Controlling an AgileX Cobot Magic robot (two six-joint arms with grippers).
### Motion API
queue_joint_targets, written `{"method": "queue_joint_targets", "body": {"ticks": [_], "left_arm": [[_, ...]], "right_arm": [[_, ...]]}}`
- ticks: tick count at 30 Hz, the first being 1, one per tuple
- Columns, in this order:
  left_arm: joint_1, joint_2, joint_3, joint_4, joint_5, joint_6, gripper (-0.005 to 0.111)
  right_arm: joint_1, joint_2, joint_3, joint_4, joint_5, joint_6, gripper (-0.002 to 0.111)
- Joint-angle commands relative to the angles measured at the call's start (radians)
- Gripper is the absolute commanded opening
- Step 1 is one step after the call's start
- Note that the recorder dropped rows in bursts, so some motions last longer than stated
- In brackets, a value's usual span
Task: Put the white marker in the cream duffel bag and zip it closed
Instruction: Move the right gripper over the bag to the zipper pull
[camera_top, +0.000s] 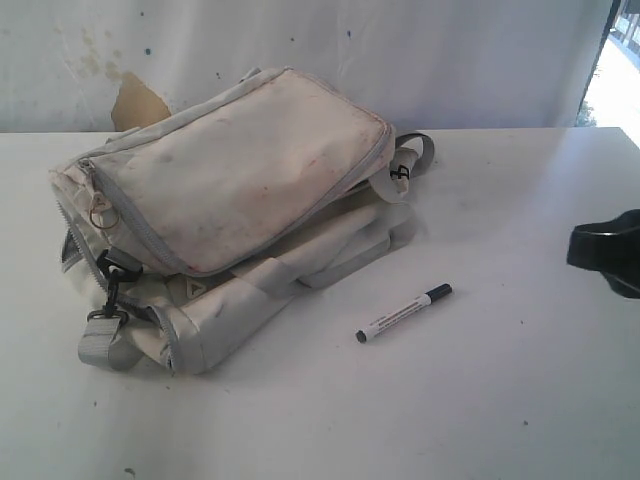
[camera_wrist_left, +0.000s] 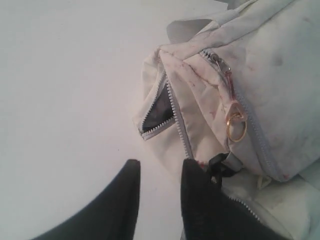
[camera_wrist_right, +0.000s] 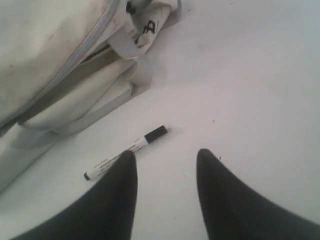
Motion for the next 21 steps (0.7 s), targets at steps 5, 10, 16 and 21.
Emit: {"method": "queue_joint_targets", "body": {"ticks": [5, 10, 16, 21], "left_arm": [[0.063, 0.121, -0.073, -0.031, -0.014, -0.043, 0.033], [0.136, 0.177, -0.078, -0.084, -0.021, -0.042, 0.033], [0.190, 0.242, -0.085, -0.229, -0.023, 0.037, 0.039], [0.231, 0.298, -0.108, -0.435, -0.006, 0.196, 0.052]], "right_arm": [[0.116, 0.129, -0.094, 0.021, 0.024, -0.043, 0.051], [0.184, 0.207, -0.152, 0.036, 0.034, -0.043, 0.054], [0.288, 0.303, -0.234, 0.044, 0.034, -0.043, 0.054], [0.366, 0.390, -0.310, 0.044, 0.034, -0.043, 0.054]]}}
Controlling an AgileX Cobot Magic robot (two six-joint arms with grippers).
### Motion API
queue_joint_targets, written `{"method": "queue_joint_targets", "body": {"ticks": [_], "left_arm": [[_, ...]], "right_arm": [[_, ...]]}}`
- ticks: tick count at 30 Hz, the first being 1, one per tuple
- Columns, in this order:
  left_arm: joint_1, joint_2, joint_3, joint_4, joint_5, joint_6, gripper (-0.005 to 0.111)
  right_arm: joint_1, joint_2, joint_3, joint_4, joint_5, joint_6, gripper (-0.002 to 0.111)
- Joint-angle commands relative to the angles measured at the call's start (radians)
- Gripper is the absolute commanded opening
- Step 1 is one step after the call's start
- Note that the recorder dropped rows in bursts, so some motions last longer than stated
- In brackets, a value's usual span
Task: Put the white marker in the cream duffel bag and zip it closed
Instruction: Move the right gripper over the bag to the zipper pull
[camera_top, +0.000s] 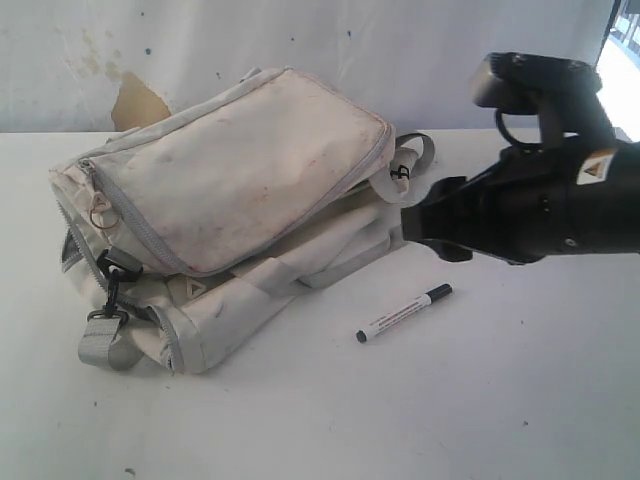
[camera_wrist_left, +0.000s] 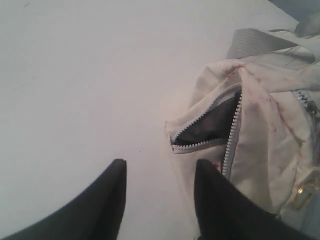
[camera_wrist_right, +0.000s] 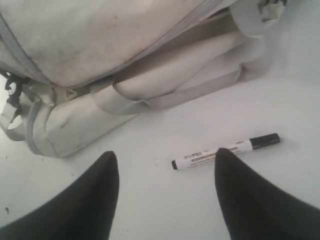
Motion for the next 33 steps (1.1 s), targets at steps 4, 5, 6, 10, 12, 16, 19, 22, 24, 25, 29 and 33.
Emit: {"method": "queue_joint_targets", "body": {"ticks": [4, 5, 6, 10, 12, 16, 19, 22, 24, 25, 29, 33], "left_arm": [[0.048, 0.095, -0.075, -0.293, 0.053, 0.238, 0.054], [0.052, 0.114, -0.089, -0.320, 0.062, 0.263, 0.054], [0.060, 0.133, -0.105, -0.349, 0.077, 0.285, 0.054], [0.085, 0.225, -0.173, -0.471, 0.156, 0.370, 0.054], [0.098, 0.279, -0.210, -0.546, 0.196, 0.411, 0.054], [0.105, 0.376, -0.271, -0.684, 0.265, 0.508, 0.056], [0.105, 0.437, -0.313, -0.751, 0.303, 0.556, 0.064], [0.105, 0.485, -0.349, -0.798, 0.335, 0.586, 0.070], [0.105, 0.512, -0.371, -0.824, 0.367, 0.602, 0.071], [0.105, 0.524, -0.378, -0.834, 0.379, 0.602, 0.071], [0.105, 0.569, -0.399, -0.916, 0.395, 0.627, 0.071], [0.105, 0.613, -0.399, -0.990, 0.423, 0.655, 0.071]], "right_arm": [[0.106, 0.114, -0.106, 0.006, 0.004, -0.011, 0.054], [0.117, 0.128, -0.118, 0.006, 0.004, -0.011, 0.054], [0.128, 0.141, -0.131, 0.006, 0.004, -0.011, 0.054], [0.164, 0.192, -0.179, 0.017, 0.022, -0.011, 0.054], [0.180, 0.220, -0.204, 0.029, 0.025, -0.011, 0.054], [0.217, 0.275, -0.254, 0.031, 0.025, -0.011, 0.054], [0.241, 0.315, -0.296, 0.033, 0.020, -0.011, 0.054], [0.261, 0.359, -0.341, 0.052, 0.020, -0.011, 0.054], [0.268, 0.392, -0.369, 0.082, 0.018, -0.011, 0.054], [0.270, 0.404, -0.378, 0.100, 0.018, -0.011, 0.054], [0.278, 0.456, -0.420, 0.119, 0.011, -0.011, 0.054], [0.278, 0.482, -0.442, 0.141, -0.020, -0.011, 0.054]]}}
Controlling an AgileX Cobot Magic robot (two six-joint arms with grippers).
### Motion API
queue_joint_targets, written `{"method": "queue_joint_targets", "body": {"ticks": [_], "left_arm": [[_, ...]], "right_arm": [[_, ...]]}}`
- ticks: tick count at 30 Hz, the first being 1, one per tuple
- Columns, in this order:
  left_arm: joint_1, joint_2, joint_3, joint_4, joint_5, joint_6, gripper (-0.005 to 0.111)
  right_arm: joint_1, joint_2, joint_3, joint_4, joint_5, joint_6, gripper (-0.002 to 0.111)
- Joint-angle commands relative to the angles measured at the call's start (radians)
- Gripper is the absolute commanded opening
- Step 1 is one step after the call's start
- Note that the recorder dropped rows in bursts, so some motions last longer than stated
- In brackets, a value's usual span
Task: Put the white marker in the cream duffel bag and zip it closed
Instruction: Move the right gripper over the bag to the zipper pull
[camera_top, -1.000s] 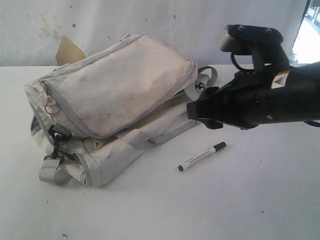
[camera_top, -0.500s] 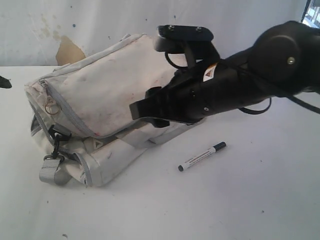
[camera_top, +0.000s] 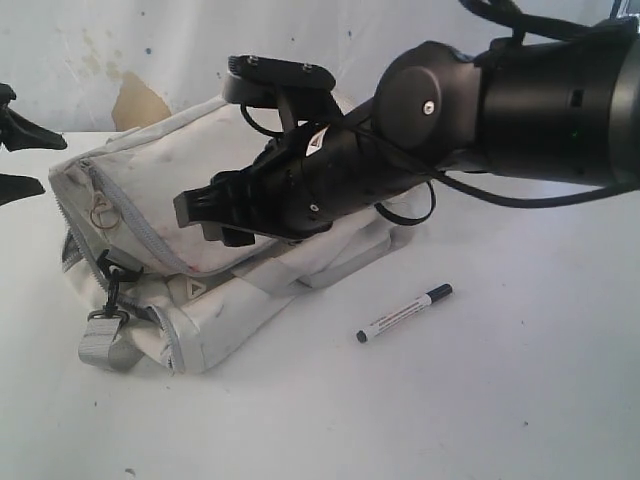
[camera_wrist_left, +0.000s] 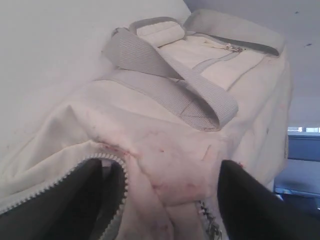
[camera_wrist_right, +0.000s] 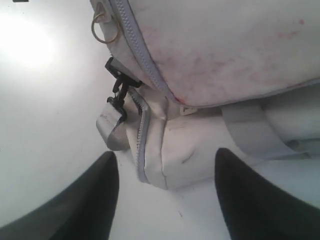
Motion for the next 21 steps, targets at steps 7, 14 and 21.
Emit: {"method": "queue_joint_targets", "body": {"ticks": [7, 14, 21], "left_arm": [[0.002, 0.066, -0.009, -0.135, 0.051, 0.030, 0.061], [0.002, 0.106, -0.009, -0.141, 0.101, 0.051, 0.031], [0.002, 0.118, -0.009, -0.191, 0.163, 0.055, 0.000]], "right_arm": [[0.034, 0.044, -0.022, 0.064, -0.166, -0.011, 0.053], [0.068, 0.180, -0.159, 0.071, -0.113, -0.011, 0.053], [0.075, 0.327, -0.357, 0.099, -0.095, -0.011, 0.053]]}}
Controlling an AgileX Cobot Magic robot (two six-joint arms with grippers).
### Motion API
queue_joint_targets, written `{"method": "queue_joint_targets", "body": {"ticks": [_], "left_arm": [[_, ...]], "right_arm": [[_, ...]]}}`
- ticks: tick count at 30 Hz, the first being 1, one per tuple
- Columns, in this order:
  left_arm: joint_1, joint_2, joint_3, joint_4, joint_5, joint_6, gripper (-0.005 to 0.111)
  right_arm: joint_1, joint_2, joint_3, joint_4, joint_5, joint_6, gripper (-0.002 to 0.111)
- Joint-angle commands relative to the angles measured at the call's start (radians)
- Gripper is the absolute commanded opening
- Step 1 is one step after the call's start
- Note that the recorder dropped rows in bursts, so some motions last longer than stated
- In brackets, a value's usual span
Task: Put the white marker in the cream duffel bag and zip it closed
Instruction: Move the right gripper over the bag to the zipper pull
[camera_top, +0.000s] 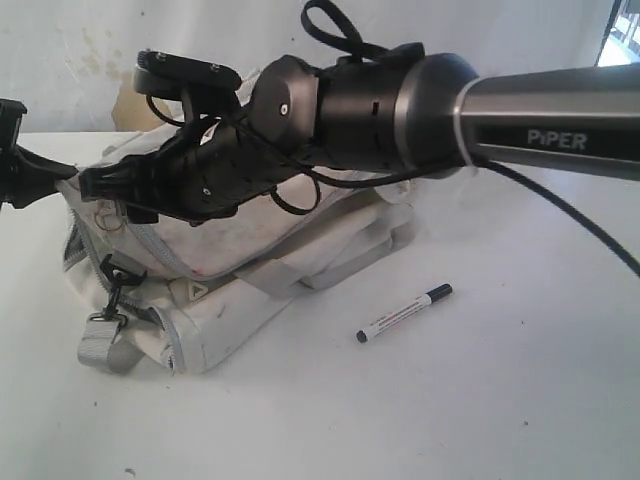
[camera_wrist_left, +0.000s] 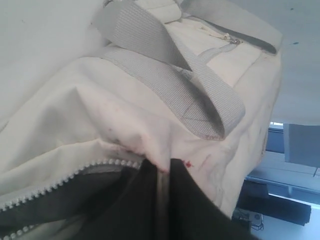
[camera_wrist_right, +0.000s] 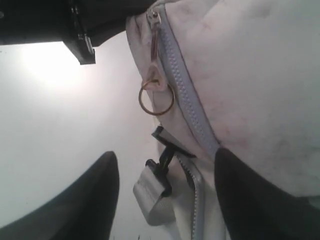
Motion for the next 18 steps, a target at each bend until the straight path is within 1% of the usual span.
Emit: {"method": "queue_joint_targets", "body": {"ticks": [1, 5, 6, 11, 18], "left_arm": [[0.000, -0.002, -0.003, -0.070, 0.082, 0.009, 0.000], [0.000, -0.002, -0.003, -0.075, 0.090, 0.028, 0.000], [0.000, -0.002, -0.003, -0.075, 0.095, 0.030, 0.000], [0.000, -0.002, -0.003, -0.075, 0.116, 0.072, 0.000], [0.000, -0.002, -0.003, -0.075, 0.140, 0.081, 0.000]], "right_arm": [[0.018, 0.063, -0.055, 0.017, -0.114, -0.011, 0.053], [0.039, 0.097, -0.060, 0.017, -0.242, -0.016, 0.053], [0.045, 0.110, -0.064, 0.017, -0.247, -0.017, 0.053], [0.045, 0.169, -0.158, 0.016, -0.093, -0.019, 0.049], [0.045, 0.206, -0.259, -0.016, -0.050, -0.037, 0.048]]}}
